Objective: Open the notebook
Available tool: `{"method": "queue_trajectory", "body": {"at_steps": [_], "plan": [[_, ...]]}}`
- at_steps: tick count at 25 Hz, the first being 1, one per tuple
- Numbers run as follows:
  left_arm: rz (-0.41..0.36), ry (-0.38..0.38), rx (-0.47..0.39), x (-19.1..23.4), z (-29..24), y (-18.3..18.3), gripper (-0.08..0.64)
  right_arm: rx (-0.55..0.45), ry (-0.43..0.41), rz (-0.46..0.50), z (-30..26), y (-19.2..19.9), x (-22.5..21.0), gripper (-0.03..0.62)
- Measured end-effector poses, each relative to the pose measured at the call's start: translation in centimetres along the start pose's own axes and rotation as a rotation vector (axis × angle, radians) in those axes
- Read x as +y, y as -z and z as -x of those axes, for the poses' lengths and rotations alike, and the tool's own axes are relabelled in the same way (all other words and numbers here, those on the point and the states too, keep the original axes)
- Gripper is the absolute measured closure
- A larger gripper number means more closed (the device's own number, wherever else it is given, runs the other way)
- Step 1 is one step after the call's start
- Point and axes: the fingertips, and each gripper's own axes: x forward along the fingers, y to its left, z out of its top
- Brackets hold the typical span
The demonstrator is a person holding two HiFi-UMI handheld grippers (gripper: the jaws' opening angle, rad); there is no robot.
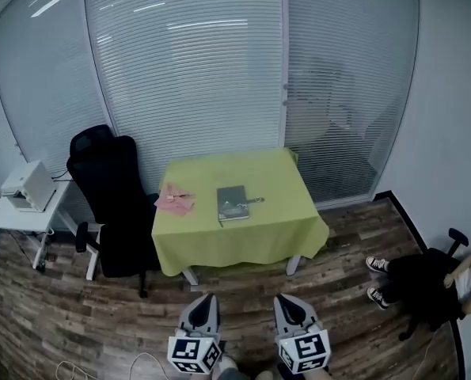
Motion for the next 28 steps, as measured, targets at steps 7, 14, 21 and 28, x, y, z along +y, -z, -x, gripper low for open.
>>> {"method": "queue_trajectory", "body": {"at_steps": [7, 14, 21, 28], "plan": [[0.006, 0.000, -0.005, 0.0, 0.2, 0.2, 0.529, -0.005, -0.005, -0.009, 0.3, 0.3, -0.1, 0.578], [-0.012, -0.029, 0.001, 0.4, 0.0, 0.3, 0.429, -0.006, -0.028, -0.012, -0.1, 0.4, -0.1, 0.471], [-0.014, -0.054, 0.047, 2.2, -3.4, 1.7, 0.426, 0.016, -0.042, -0.024, -3.4, 1.6, -1.7, 0.456], [0.009, -0.042, 0.083, 6.2, -11.7, 3.0, 0.426, 0.075, -0.021, -0.038, -11.2, 3.6, -5.3, 0.456]]}}
